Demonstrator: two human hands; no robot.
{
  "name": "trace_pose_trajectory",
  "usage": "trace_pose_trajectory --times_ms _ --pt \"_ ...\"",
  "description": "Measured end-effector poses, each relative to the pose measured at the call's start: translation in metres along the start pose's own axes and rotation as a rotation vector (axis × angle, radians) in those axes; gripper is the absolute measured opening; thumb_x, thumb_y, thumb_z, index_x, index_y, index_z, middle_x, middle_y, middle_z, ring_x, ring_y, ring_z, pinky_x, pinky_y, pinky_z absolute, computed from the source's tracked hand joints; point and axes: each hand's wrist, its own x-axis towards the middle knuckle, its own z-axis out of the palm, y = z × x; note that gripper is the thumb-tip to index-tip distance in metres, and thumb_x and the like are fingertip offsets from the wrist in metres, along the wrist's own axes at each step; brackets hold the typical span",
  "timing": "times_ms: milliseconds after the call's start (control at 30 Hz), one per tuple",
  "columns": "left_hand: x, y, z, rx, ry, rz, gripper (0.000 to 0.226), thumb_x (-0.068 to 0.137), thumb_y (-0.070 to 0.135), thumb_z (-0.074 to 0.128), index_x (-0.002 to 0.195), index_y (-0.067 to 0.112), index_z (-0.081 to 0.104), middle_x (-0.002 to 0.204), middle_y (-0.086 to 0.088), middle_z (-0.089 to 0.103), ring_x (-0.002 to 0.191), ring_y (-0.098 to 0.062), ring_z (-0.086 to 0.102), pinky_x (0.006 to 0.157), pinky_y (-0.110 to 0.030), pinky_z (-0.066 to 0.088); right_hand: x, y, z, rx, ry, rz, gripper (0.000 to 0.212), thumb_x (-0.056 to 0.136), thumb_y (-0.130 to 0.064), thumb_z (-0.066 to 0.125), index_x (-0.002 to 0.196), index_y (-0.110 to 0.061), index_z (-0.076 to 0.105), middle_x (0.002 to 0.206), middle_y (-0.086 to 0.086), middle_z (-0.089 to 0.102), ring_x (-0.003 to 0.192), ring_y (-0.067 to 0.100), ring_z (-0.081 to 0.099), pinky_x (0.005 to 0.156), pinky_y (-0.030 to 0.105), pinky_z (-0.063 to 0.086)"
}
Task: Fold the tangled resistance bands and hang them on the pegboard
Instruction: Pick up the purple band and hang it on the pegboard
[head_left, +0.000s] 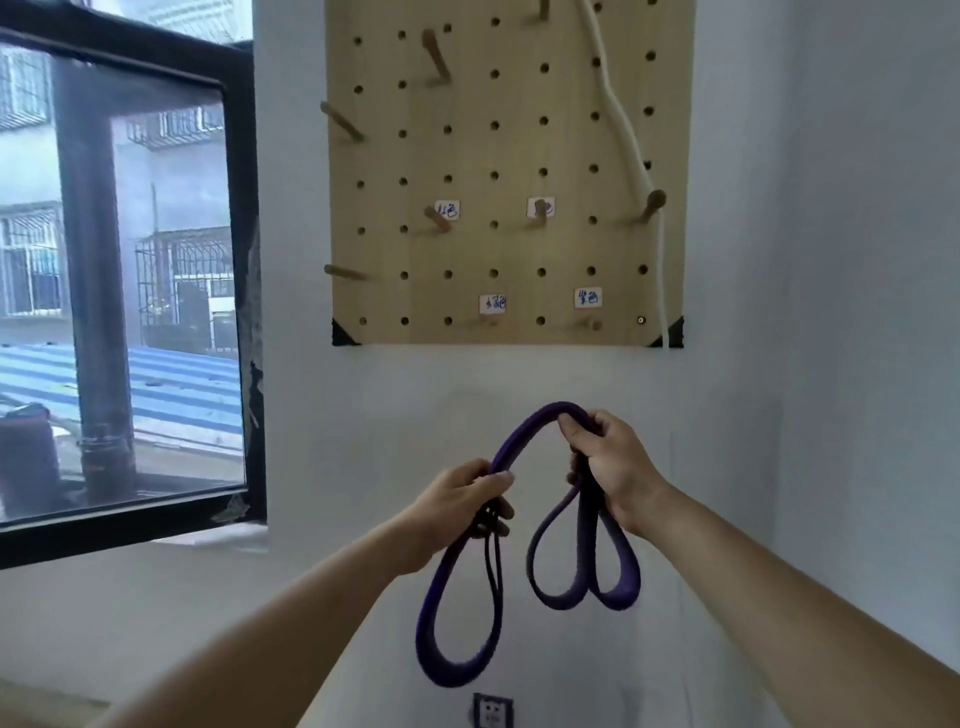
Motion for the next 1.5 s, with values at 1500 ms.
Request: trace_pose_trajectory --times_ms 1500 --pt "0.247 0.116 0.055 -0.108 0.494 0.289 0.022 0.099 0.026 0.062 0.120 0.017 0.061 0.111 0.000 0.067 0.104 -0.019 0.064 0.091 -0.035 0.052 0.193 -0.044 -0.072 -0.088 0.205 0.092 0.037 0.108 -0.030 0.042 0.140 -0.012 0.045 0.096 0.011 0.063 0.077 0.023 0.064 0.070 0.034 0.048"
